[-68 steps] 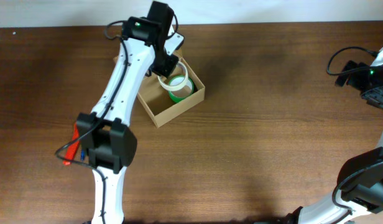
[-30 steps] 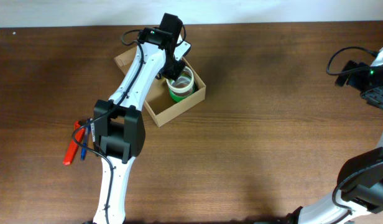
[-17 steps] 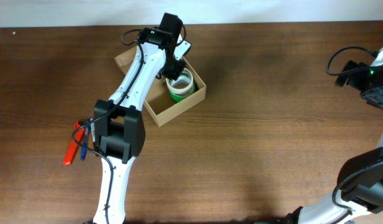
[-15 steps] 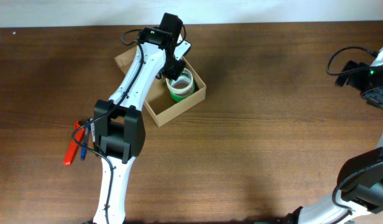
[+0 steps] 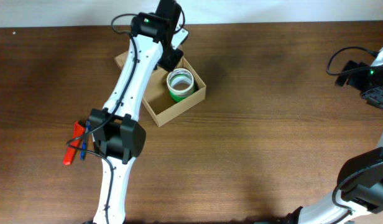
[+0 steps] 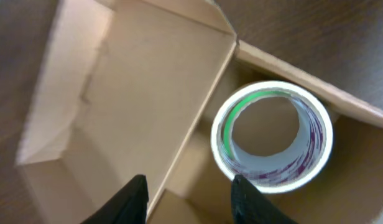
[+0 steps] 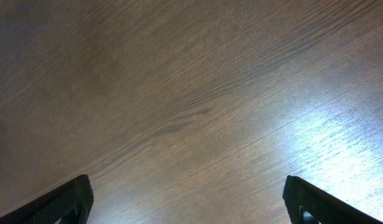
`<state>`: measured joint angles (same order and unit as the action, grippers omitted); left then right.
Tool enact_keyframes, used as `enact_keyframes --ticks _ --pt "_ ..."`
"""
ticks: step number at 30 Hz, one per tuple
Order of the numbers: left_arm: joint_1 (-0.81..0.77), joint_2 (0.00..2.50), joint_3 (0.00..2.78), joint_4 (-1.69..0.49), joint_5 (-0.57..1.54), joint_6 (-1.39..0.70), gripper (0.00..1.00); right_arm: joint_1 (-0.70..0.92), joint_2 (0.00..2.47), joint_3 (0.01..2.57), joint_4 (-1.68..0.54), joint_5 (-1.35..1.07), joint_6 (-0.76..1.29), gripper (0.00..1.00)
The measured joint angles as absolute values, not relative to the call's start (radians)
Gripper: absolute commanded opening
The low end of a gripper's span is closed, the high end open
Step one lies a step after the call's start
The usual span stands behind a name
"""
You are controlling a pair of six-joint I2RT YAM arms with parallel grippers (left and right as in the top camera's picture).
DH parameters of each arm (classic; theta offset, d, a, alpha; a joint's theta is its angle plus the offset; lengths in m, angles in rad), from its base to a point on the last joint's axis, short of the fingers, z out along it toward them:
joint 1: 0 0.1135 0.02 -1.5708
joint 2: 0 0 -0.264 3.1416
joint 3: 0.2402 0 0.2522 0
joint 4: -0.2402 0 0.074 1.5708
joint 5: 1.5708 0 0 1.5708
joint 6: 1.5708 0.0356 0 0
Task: Pack container
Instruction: 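Release the white tape and lift the left gripper away, then lower the left gripper over the orange utility knife and grasp it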
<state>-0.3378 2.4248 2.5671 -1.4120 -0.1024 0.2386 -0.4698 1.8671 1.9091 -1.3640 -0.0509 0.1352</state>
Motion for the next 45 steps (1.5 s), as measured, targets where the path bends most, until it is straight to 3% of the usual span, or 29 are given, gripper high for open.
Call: enact_keyframes --ticks 10,15,20,26,31,40,43,45 --pt "-0.305 2.142 2.498 -1.447 -0.257 0.239 0.55 -0.470 1.867 1.909 -1.364 -0.051 0.136 0.99" --pt "-0.162 1.840 2.253 -1.347 -0.318 0.242 0.63 -0.470 1.867 1.909 -1.364 -0.051 0.135 0.99" --pt "0.045 1.629 1.927 -1.272 -0.336 0.242 0.63 -0.470 1.867 1.909 -1.364 -0.051 0.135 0.99" --pt "0.283 1.661 1.605 -1.256 -0.197 0.243 0.62 -0.470 1.867 1.909 -1.364 -0.051 0.136 0.99" --pt "0.388 1.707 1.450 -1.186 -0.085 0.275 0.62 -0.470 1.867 1.909 -1.364 -0.051 0.135 0.99" --pt "0.433 1.771 1.408 -1.138 -0.030 0.402 0.60 -0.470 1.867 1.909 -1.364 -0.051 0.136 0.99" --pt "0.435 1.812 1.408 -1.116 -0.031 0.434 0.52 -0.470 1.867 1.909 -1.364 -0.051 0.136 0.99" --pt "0.437 1.849 1.407 -1.116 -0.034 0.450 0.52 -0.470 1.867 1.909 -1.364 -0.051 0.135 0.99"
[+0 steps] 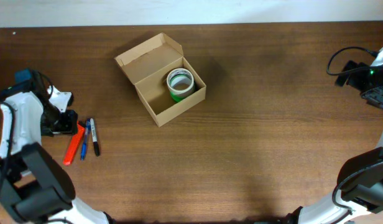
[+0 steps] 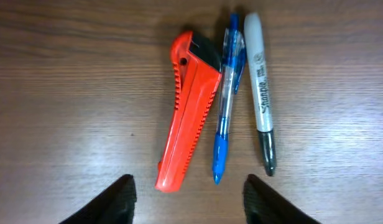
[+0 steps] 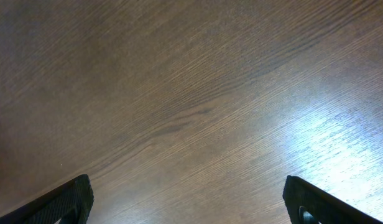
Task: Pack container
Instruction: 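Lower the left gripper over the orange utility knife and grasp it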
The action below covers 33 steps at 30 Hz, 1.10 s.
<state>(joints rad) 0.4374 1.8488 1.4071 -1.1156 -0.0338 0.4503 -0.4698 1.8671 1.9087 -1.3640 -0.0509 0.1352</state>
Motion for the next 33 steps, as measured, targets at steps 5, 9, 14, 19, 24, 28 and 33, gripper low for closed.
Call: enact_keyframes --ticks 5,9,14,19,24,28,33 --pt "0.437 1.919 1.401 -1.110 -0.041 0.464 0.52 -0.470 1.867 1.909 -1.364 -0.051 0.135 0.99" --pt "0.437 1.927 1.399 -1.085 -0.079 0.469 0.52 -0.470 1.867 1.909 -1.364 -0.051 0.135 0.99" --pt "0.437 1.949 1.399 -1.078 -0.117 0.472 0.52 -0.470 1.867 1.909 -1.364 -0.051 0.135 0.99" --pt "0.437 1.991 1.399 -1.071 -0.131 0.479 0.52 -0.470 1.867 1.909 -1.364 -0.051 0.135 0.99" --pt "0.437 2.011 1.399 -1.071 -0.132 0.479 0.52 -0.470 1.867 1.909 -1.364 -0.051 0.136 0.99" --pt "0.437 2.027 1.399 -1.071 -0.132 0.479 0.52 -0.470 1.867 1.909 -1.364 -0.051 0.135 0.99" --pt "0.437 2.030 1.399 -1.069 -0.131 0.480 0.52 -0.470 1.867 1.909 -1.364 -0.051 0.135 0.99"
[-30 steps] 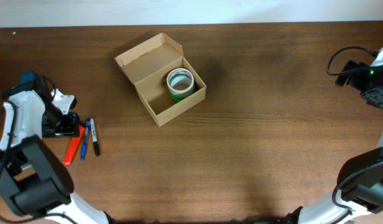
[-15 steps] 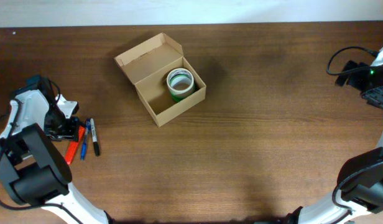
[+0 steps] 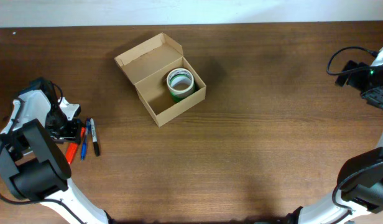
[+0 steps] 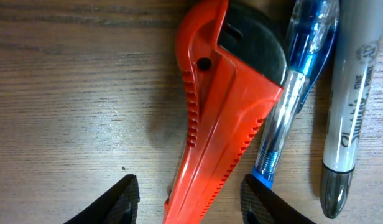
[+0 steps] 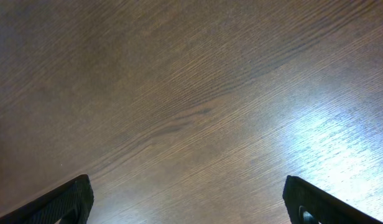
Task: Pack container
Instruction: 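Lower the left gripper over the orange utility knife and grasp it, then lift the orange knife with the left gripper and carry it to the box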
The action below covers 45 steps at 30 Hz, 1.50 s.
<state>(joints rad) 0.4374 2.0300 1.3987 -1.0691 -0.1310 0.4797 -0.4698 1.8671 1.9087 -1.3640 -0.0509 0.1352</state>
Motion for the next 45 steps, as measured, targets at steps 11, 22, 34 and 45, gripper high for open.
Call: enact_keyframes --ticks 11,22,34,45 --pt "0.437 2.061 1.399 -1.034 -0.131 0.514 0.52 -0.470 1.867 1.909 -1.364 -0.051 0.135 0.99" --pt "0.437 2.078 1.405 -1.028 -0.127 0.535 0.20 -0.470 1.867 1.909 -1.364 -0.051 0.135 0.99" --pt "0.442 2.086 1.426 -1.032 -0.082 0.514 0.02 -0.470 1.867 1.909 -1.364 -0.051 0.136 0.99" --pt "0.390 2.155 1.884 -1.299 0.007 0.368 0.02 -0.470 1.867 1.909 -1.365 -0.051 0.136 0.99"
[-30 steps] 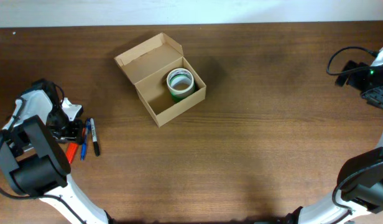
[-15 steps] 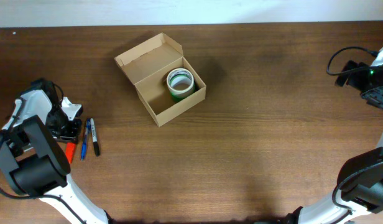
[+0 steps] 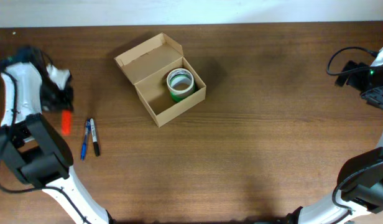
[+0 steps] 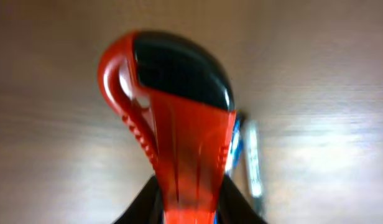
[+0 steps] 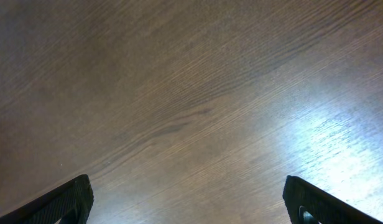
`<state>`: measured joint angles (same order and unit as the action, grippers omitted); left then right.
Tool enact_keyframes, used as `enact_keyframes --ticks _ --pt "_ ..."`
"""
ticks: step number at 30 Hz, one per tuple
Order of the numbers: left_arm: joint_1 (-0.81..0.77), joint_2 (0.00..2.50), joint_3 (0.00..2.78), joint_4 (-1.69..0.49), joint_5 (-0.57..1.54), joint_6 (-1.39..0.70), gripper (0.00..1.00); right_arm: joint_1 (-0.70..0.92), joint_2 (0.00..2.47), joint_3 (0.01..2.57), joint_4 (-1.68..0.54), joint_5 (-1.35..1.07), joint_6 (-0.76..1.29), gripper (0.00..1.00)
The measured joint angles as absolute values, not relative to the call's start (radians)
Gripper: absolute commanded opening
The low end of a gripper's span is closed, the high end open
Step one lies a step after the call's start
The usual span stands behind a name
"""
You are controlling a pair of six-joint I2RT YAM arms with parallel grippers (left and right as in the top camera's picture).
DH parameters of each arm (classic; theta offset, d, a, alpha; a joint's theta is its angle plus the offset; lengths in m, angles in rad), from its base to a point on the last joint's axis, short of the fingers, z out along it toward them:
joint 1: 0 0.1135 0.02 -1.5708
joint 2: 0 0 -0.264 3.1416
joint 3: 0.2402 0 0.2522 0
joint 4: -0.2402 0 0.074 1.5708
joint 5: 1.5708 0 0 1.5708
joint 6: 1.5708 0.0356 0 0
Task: Pack container
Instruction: 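Lift the orange knife with the left gripper and carry it to the box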
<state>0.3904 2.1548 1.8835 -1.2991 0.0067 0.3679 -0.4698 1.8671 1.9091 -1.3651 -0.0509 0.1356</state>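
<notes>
My left gripper (image 4: pixel 189 208) is shut on the orange-red box cutter (image 4: pixel 179 130), which fills the left wrist view and hangs clear of the table. From overhead the cutter (image 3: pixel 65 121) shows below the left gripper (image 3: pixel 55 99) at the far left. The open cardboard box (image 3: pixel 160 78) holds a roll of tape (image 3: pixel 180 83). A blue pen (image 3: pixel 85 138) and a black marker (image 3: pixel 94 137) lie on the table. My right gripper (image 5: pixel 190 202) is open over bare wood at the far right.
The box's lid flap (image 3: pixel 148 56) stands open toward the back left. A black cable (image 3: pixel 347 59) loops near the right arm at the table's right edge. The wooden table (image 3: pixel 272 124) stretches between the box and the right arm.
My left gripper has shut on the orange-red cutter and raised it off the table, moving toward the back. The pen and marker stay where they were. The right arm has not moved.
My left gripper was open over the box beside the tape roll. Then it hung open above the cutter, pen and marker at the far left, then close down around the cutter. Now it holds the cutter lifted off the table.
</notes>
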Motion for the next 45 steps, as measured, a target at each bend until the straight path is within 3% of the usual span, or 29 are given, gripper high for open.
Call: enact_keyframes --ticks 10,26,36,45 --pt "0.165 2.153 2.486 -1.553 0.128 0.446 0.02 -0.470 1.867 1.909 -1.364 -0.051 0.135 0.99" --pt "-0.450 2.173 2.541 -1.601 0.075 0.614 0.01 -0.470 1.867 1.909 -1.364 -0.051 0.136 0.99" --pt "-0.464 2.400 2.543 -1.611 -0.010 0.624 0.02 -0.470 1.867 1.909 -1.364 -0.051 0.136 0.99" --pt "-0.400 2.431 2.533 -1.608 -0.016 0.567 0.01 -0.470 1.867 1.909 -1.364 -0.051 0.135 0.99"
